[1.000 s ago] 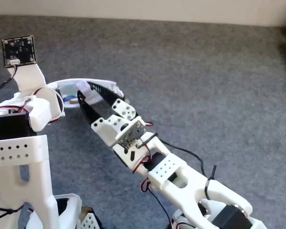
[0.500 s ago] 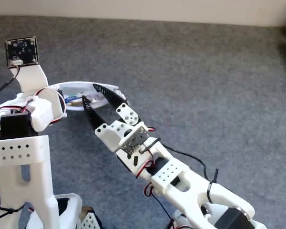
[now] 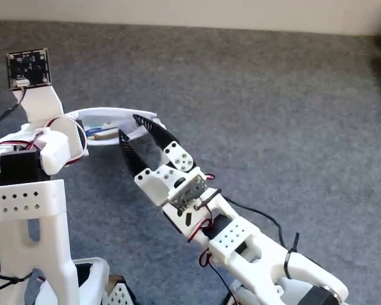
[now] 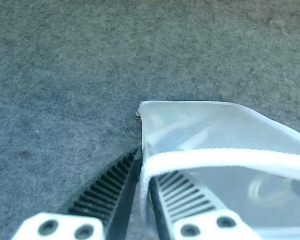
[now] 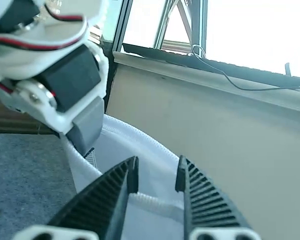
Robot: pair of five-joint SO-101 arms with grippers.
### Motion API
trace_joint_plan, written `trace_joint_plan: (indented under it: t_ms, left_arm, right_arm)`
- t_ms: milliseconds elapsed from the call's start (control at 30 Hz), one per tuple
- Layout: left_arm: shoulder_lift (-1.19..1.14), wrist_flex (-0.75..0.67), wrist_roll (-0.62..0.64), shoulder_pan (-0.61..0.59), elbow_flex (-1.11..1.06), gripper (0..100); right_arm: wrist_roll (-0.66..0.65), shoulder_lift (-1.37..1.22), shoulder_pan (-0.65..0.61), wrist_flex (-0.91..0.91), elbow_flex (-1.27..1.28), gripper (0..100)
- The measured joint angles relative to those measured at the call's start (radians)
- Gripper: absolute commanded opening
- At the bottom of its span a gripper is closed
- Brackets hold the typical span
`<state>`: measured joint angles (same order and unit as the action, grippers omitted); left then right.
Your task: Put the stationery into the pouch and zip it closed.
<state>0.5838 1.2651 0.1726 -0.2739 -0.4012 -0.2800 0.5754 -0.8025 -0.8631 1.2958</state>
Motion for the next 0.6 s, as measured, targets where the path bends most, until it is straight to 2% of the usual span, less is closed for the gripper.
trace_joint_plan:
  t_ms: [300, 467, 600]
  left_arm:
    - [0.0, 0.0, 0.0, 0.0, 0.0, 1]
    - [0.0, -0.002, 0.0, -0.002, 0.0, 1]
    - [0.0, -0.003, 0.0, -0.002, 0.0, 1]
  right_arm:
    - [0.0, 0.012, 0.0, 0.002, 0.014, 11.6]
    - [0.0, 0.146, -0.006, -0.011, 0.127, 11.6]
    - [0.0, 0.245, -0.026, 0.11, 0.146, 11.6]
